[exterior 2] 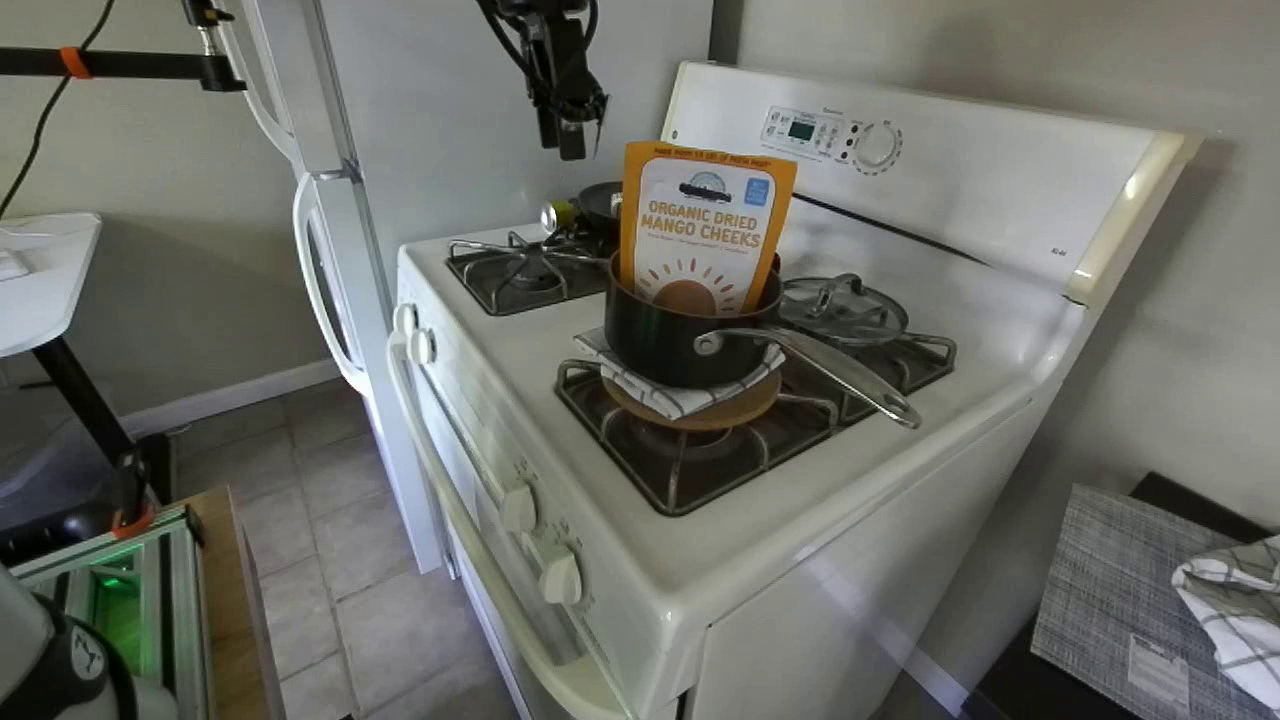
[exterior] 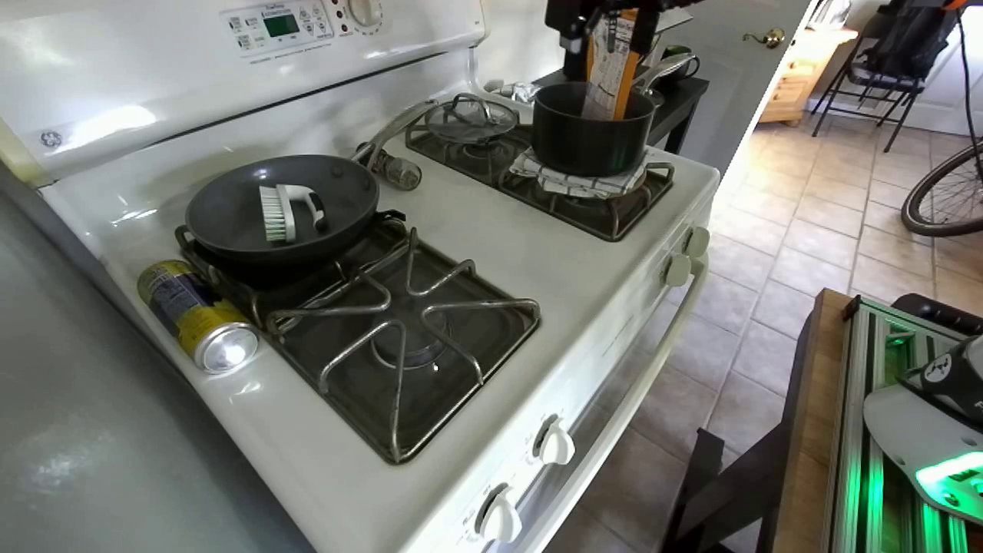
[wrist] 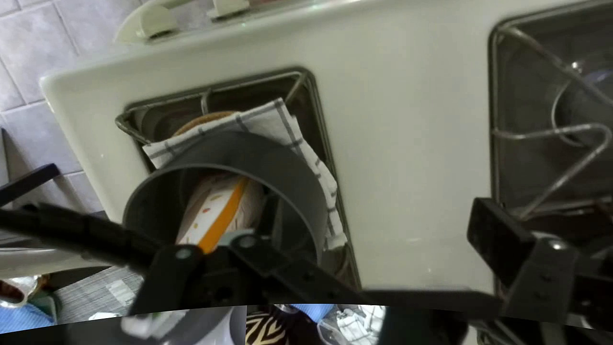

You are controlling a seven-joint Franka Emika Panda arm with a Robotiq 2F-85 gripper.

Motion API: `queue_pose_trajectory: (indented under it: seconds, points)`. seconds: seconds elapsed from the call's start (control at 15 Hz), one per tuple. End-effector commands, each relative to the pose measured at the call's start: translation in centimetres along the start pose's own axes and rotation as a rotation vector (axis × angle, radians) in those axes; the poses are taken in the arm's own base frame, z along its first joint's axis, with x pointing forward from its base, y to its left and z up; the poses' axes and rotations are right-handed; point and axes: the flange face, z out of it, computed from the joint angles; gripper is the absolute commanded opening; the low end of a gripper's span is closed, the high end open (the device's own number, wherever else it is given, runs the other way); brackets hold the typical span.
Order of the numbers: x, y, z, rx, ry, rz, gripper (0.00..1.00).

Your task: Put the white brush inside the pot

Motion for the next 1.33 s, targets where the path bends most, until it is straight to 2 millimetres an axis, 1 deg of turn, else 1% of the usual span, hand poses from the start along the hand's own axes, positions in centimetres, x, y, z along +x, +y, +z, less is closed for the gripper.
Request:
queue_pose_trajectory:
  seconds: [0.0, 0.13, 0.2, 0.33, 0.47, 0.53, 0.6, 0.73, 0.8, 1.07, 1.13, 1.27]
  points:
    - [4.5, -1.1, -0.7, 0.065, 0.092, 0.17, 1.0]
    - [7.2, -2.6, -1.0, 0.101, 0.13, 0.23, 1.0]
    - [8.3, -3.5, -0.6, 0.113, 0.135, 0.251, 1.0]
    - [10.7, -5.7, 0.4, 0.153, 0.13, 0.264, 1.0]
    - [12.2, -8.1, 1.7, 0.199, 0.084, 0.205, 1.0]
    - [12.5, -8.9, 2.0, 0.221, 0.059, 0.169, 1.0]
    - [10.9, -6.9, 1.2, 0.18, 0.094, 0.205, 1.0]
    - [12.0, -8.7, 2.4, 0.201, 0.072, 0.182, 1.0]
    - [12.3, -9.0, 2.5, 0.205, 0.07, 0.178, 1.0]
    - [12.6, -8.9, 2.2, 0.212, 0.077, 0.176, 1.0]
    - [13.2, -10.1, 3.1, 0.224, 0.059, 0.17, 1.0]
    - [13.4, -11.8, 3.9, 0.233, 0.039, 0.152, 1.0]
